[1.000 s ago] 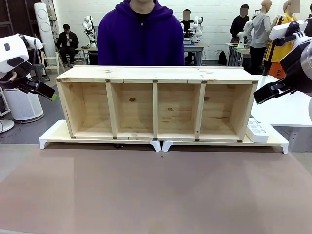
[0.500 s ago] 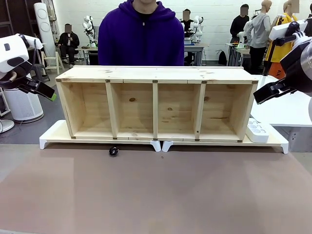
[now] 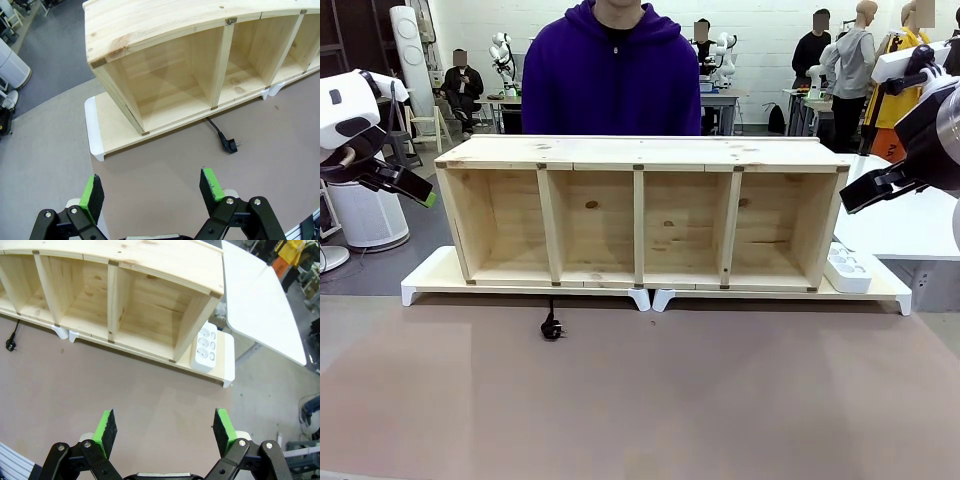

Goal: Perform cable management.
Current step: When the cord part of the Power Cable appears at the lower middle area of the table and stops, grasp the cord part of the Power Cable.

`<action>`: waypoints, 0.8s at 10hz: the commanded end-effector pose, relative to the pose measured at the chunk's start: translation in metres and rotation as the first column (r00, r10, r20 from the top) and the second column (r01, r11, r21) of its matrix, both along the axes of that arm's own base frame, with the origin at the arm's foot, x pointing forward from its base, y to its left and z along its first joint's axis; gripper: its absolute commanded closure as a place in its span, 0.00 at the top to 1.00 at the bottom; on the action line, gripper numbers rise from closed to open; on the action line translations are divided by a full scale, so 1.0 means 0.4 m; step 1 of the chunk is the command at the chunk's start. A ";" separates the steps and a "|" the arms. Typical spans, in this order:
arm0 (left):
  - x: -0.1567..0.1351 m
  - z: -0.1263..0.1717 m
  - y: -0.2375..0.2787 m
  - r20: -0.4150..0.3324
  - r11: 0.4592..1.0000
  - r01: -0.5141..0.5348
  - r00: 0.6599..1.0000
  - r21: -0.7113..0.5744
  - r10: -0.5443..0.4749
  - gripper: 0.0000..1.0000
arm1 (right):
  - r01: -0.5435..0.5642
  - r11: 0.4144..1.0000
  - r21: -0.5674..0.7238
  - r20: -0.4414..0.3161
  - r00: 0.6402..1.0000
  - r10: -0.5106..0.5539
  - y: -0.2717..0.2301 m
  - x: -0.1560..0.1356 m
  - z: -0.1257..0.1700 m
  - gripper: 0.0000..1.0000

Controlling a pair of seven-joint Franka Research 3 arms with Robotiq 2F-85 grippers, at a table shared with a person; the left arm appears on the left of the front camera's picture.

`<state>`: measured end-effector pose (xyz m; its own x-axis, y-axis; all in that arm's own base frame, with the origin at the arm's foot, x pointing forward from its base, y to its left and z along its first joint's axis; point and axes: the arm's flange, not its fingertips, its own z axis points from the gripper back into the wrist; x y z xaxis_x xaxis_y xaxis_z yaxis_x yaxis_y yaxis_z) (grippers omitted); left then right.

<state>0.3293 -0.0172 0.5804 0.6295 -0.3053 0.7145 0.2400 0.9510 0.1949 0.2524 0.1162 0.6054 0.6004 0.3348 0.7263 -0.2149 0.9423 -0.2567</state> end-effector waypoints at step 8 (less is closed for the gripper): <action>-0.001 0.002 0.003 0.002 1.000 -0.004 1.000 0.001 0.004 1.00 | 0.010 1.000 -0.001 0.004 1.000 -0.010 -0.005 0.002 0.002 1.00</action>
